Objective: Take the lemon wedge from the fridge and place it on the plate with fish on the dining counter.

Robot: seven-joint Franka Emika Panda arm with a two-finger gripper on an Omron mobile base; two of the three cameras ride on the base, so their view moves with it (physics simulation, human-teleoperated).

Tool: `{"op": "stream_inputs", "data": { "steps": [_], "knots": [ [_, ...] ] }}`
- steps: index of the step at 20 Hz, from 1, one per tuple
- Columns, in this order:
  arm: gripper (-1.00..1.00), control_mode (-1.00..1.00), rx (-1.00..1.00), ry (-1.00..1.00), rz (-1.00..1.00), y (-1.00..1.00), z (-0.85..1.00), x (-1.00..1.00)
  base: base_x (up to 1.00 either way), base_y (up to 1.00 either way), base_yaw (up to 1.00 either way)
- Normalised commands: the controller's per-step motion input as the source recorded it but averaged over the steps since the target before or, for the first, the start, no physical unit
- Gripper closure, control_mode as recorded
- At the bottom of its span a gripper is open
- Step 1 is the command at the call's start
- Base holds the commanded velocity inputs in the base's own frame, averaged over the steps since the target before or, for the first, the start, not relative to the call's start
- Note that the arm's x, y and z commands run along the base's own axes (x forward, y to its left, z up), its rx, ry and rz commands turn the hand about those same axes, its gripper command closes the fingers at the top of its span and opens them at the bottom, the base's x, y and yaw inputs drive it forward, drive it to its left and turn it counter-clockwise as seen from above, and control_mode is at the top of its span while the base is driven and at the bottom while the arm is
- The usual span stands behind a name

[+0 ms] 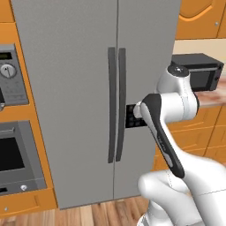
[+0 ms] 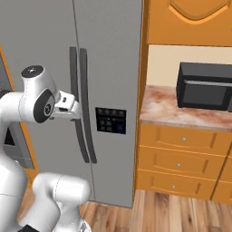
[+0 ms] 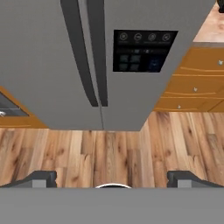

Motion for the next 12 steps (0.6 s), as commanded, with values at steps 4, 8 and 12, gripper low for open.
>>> {"op": "stream_inputs", "data": {
  "steps": [4,8,12],
  "knots": [
    [-1.00,1.00,0.00,0.00,0.00,0.00,0.00,0.00,-0.49,-0.11,0.00],
    [-1.00,1.00,0.00,0.00,0.00,0.00,0.00,0.00,-0.23,0.00,0.00],
    [-1.00,-1.00,0.00,0.00,0.00,0.00,0.00,0.00,0.00,0.00,0.00]
  ]
}}
